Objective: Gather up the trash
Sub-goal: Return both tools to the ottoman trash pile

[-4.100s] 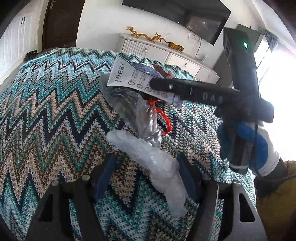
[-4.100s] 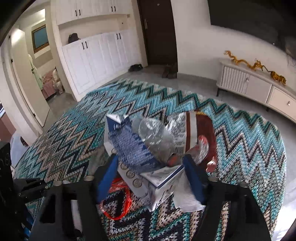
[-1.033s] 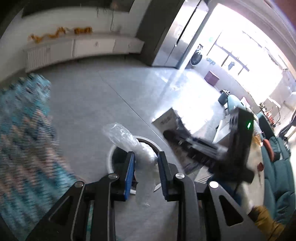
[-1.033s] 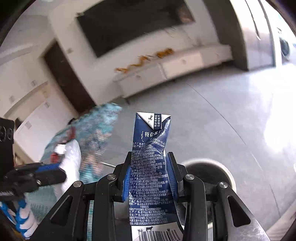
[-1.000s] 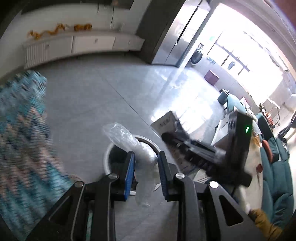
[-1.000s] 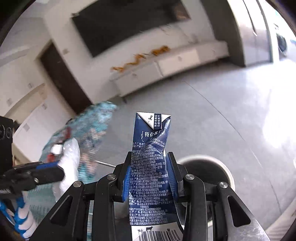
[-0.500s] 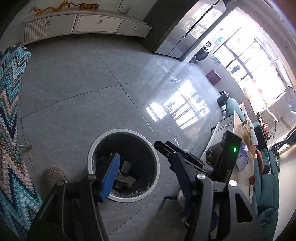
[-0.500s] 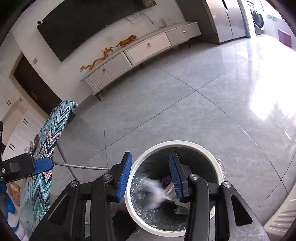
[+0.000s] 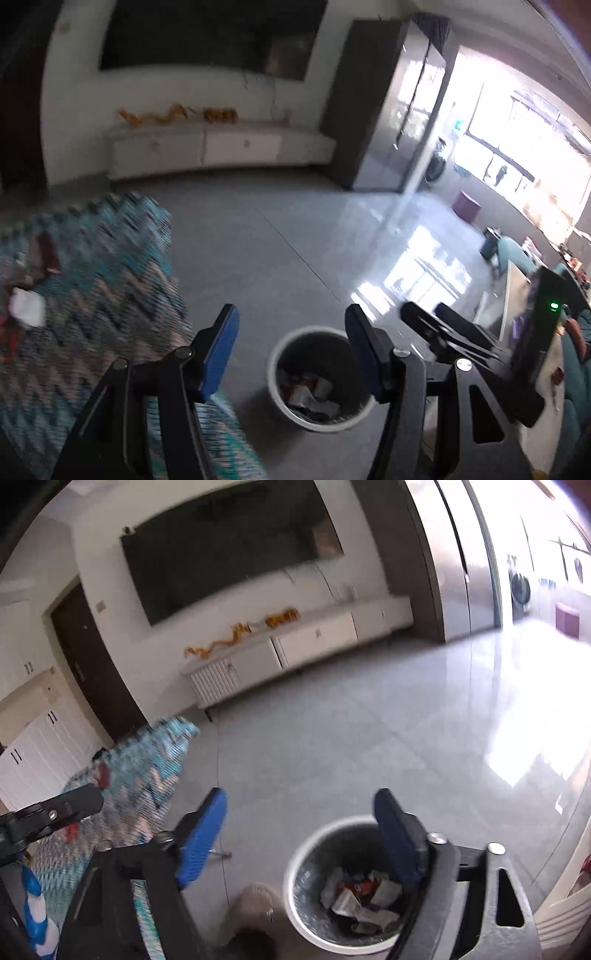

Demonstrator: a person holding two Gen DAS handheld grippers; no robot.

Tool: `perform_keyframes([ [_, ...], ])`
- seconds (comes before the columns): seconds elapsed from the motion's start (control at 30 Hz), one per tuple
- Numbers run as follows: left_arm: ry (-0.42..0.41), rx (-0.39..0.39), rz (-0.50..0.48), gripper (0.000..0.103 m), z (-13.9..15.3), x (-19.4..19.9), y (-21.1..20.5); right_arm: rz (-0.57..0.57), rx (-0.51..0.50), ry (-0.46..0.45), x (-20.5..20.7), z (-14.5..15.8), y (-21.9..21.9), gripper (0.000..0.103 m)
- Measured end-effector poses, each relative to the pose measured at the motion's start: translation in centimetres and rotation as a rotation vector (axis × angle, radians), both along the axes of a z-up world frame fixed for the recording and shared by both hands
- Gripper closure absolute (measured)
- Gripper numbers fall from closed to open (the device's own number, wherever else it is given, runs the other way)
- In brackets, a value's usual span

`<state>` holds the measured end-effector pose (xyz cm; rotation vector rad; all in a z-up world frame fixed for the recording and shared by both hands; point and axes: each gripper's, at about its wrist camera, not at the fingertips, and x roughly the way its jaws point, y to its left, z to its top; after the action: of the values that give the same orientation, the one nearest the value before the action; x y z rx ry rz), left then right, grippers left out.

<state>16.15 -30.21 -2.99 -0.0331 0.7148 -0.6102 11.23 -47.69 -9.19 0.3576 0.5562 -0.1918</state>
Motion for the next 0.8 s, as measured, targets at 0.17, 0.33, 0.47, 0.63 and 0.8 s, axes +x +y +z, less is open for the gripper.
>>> perform_keyframes([
  [0.17, -0.12, 0.01, 0.105, 0.045, 2.9, -2.3, 5.8, 0.043, -0.064, -0.109, -2.0, 4.5, 4.7, 0.0],
  [0.33, -0.161, 0.028, 0.172, 0.045, 4.4, -4.3, 11.4, 0.117, -0.079, -0.215, -4.3, 8.1, 9.2, 0.0],
  [0.47, -0.188, 0.021, 0.233, 0.045, 5.5, -5.5, 15.9, 0.136, -0.099, -0.261, -5.5, 10.0, 12.1, 0.0],
  [0.63, -0.236, 0.015, 0.32, 0.04, 7.2, -7.2, 21.0, 0.167, -0.136, -0.296, -6.4, 11.7, 16.3, 0.0],
  [0.8, -0.294, 0.027, 0.424, 0.024, 8.6, -9.5, 25.4, 0.24, -0.124, -0.324, -7.3, 12.3, 20.3, 0.0],
])
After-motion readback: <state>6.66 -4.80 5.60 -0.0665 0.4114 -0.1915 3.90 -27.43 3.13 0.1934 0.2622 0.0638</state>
